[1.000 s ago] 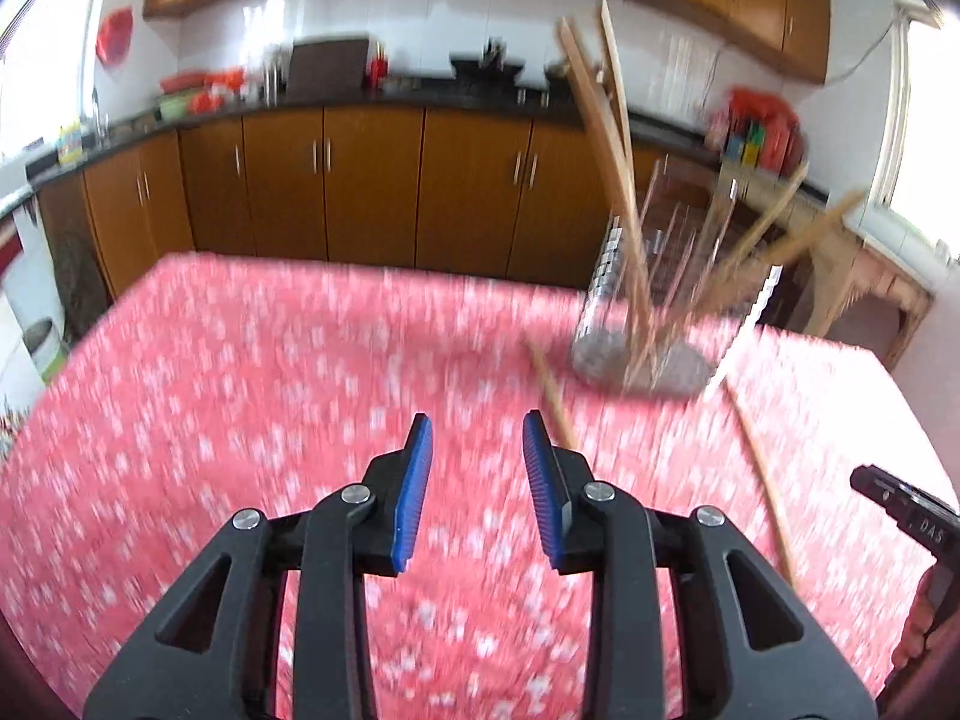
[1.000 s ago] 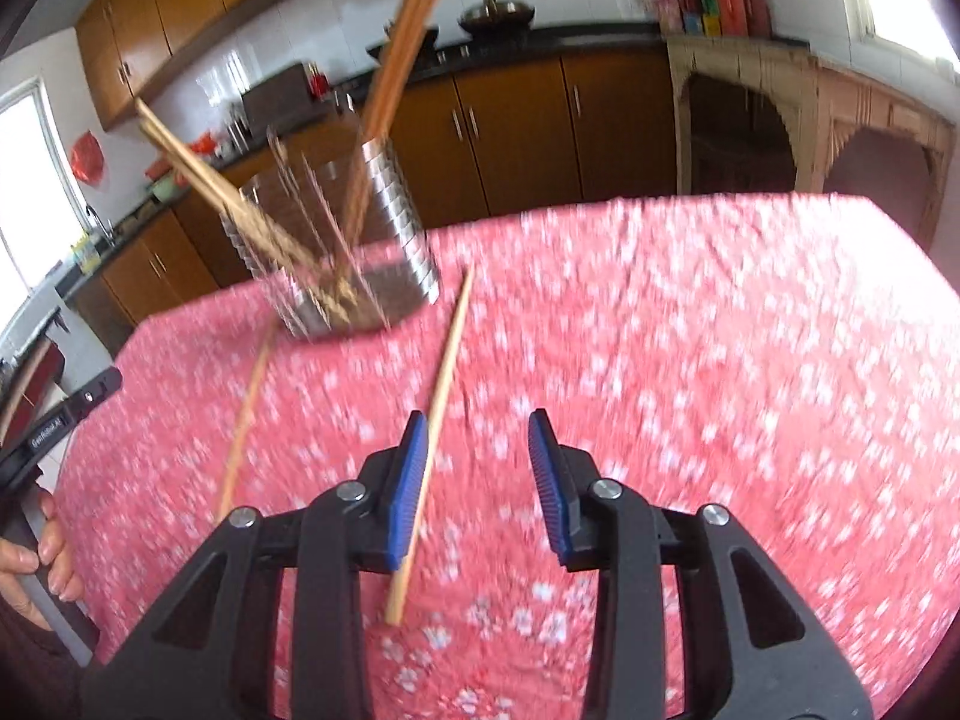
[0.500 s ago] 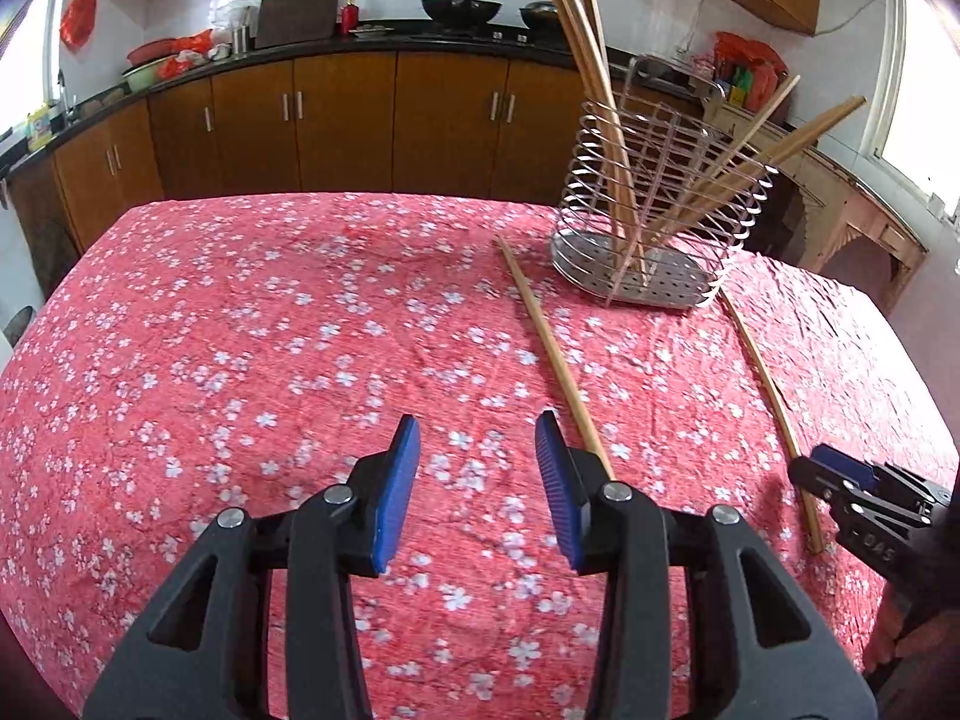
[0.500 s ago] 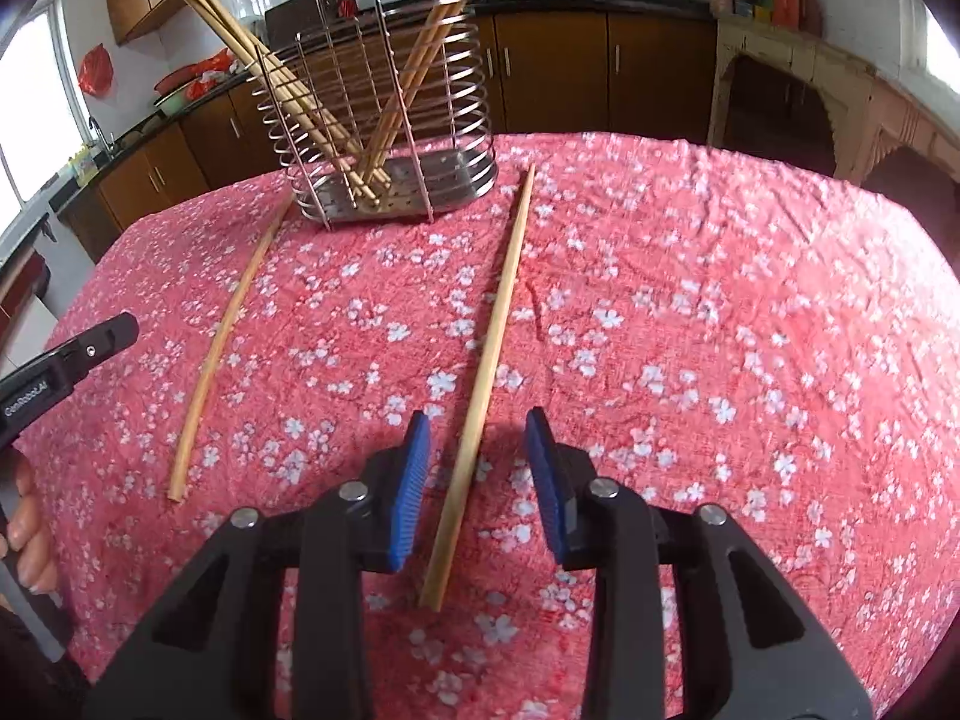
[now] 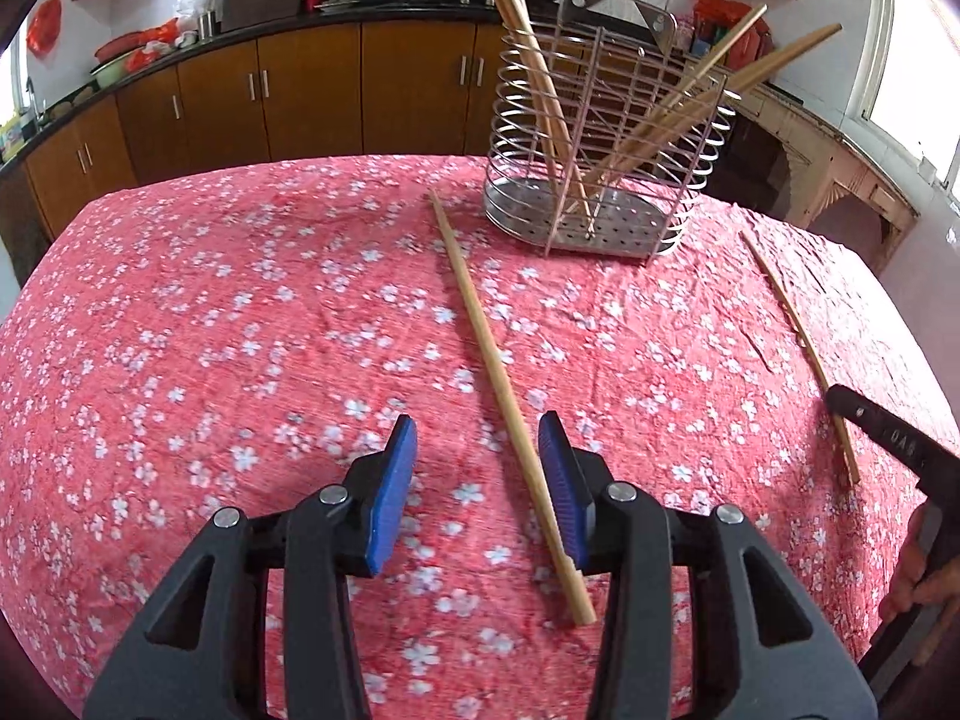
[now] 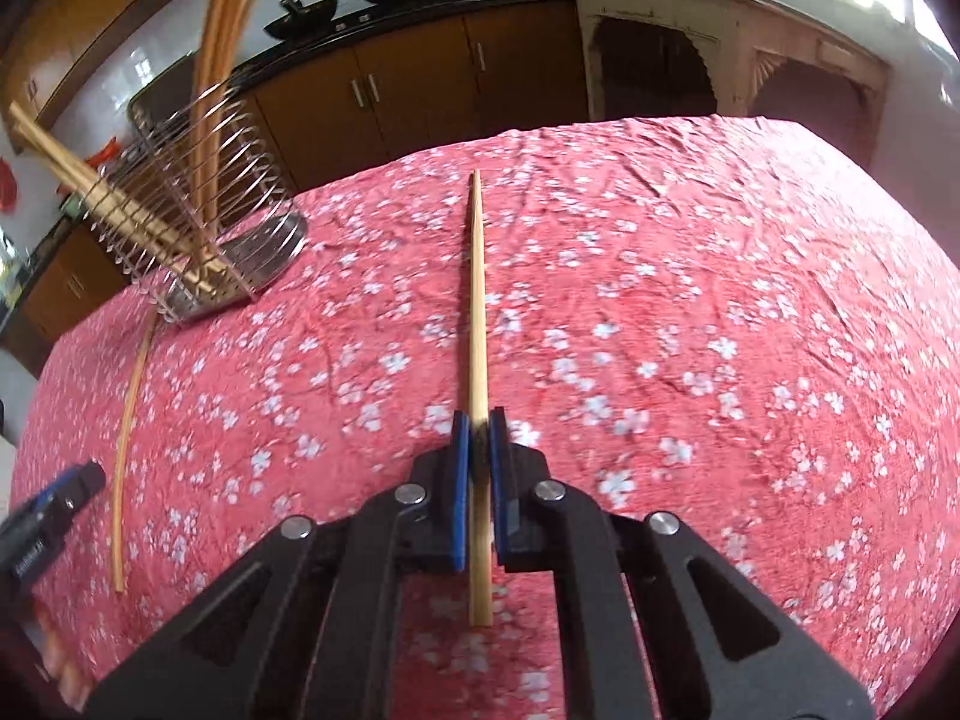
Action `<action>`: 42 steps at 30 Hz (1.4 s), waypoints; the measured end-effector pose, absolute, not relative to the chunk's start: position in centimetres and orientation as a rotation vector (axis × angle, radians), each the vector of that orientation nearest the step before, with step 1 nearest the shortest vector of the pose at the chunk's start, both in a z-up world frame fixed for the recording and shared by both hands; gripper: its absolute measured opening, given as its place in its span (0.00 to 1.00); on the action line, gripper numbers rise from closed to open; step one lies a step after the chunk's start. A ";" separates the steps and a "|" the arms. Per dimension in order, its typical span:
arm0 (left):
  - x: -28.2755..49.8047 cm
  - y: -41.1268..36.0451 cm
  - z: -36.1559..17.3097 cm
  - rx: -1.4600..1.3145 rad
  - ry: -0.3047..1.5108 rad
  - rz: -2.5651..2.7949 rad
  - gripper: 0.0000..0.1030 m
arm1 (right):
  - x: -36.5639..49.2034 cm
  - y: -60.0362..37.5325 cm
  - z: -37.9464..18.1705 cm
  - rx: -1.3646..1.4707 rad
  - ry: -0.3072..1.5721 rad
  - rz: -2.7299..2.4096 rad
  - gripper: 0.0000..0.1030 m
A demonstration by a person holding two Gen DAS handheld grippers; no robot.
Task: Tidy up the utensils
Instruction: 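Close the right gripper on the last loose chopstick while the left gripper grasps another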
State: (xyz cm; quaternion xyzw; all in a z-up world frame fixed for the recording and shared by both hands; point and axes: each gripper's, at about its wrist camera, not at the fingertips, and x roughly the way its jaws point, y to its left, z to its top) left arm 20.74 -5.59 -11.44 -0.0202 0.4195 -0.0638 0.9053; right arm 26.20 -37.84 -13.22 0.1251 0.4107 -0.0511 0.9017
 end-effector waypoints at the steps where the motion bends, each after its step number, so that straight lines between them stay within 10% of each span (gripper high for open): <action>1: 20.8 -5.8 -11.5 -0.040 0.871 -0.133 0.42 | 26.2 -37.9 -13.2 0.253 0.848 -0.097 0.08; 11: 21.2 -7.7 -12.4 0.026 0.886 -0.081 0.41 | 26.2 -37.4 -13.5 0.199 0.838 -0.080 0.08; 16: 21.6 -7.2 -12.5 0.032 0.879 -0.044 0.07 | 26.0 -36.8 -13.6 0.185 0.842 -0.040 0.08; 42: 22.7 -0.6 -12.3 -0.048 0.876 -0.075 0.14 | 25.7 -35.4 -13.8 0.179 0.849 0.066 0.08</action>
